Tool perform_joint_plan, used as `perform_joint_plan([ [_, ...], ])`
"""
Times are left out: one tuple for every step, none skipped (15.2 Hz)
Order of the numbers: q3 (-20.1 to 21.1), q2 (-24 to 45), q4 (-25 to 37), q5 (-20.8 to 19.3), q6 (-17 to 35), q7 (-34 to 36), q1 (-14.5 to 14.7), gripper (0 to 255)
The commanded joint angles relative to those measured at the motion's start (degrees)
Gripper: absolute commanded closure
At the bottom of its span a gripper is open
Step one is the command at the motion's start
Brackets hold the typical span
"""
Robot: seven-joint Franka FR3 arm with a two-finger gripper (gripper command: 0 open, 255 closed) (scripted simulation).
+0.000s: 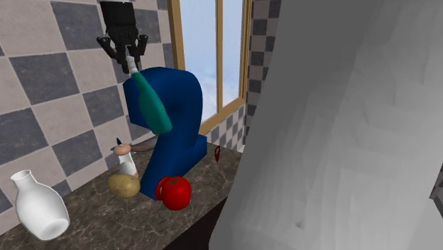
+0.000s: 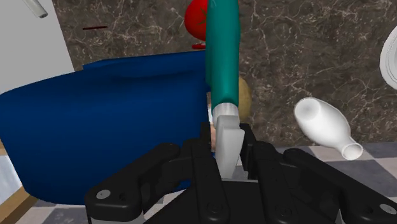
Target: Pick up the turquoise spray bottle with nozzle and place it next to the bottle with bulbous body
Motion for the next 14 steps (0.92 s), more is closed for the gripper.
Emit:
perform_joint_plan([
  [1.4,0.8,1.2,0.1,-0.4,2.7,1.3,255],
  [2.0,1.2,1.7,0.2,-0.5,3.9,1.9,255],
  [2.6,1.7,2.2,0.2,-0.7,5.2,2.5,255],
  [3.3,2.3,2.9,0.3,-0.8,6.4,3.1,255],
  [3.9,2.9,3.6,0.4,-1.0,7.6,3.7,255],
  [4.5,3.5,4.4,0.4,-1.2,8.8,4.3,255],
  [5.1,4.2,5.2,0.5,-1.4,10.0,5.0,255],
  [5.7,5.0,6.2,0.6,-1.6,11.2,5.6,255],
  [6.2,5.7,7.2,0.6,-1.9,12.3,6.2,255],
  [6.8,6.6,8.3,0.7,-2.1,13.5,6.8,255],
  [7.3,7.5,9.4,0.7,-2.4,14.6,7.4,255],
  [7.8,8.4,10.6,0.8,-2.8,15.7,8.0,255],
  [8.3,9.4,11.8,0.8,-3.1,16.7,8.5,255],
  [8.3,9.4,11.1,0.8,-2.3,16.7,8.5,255],
])
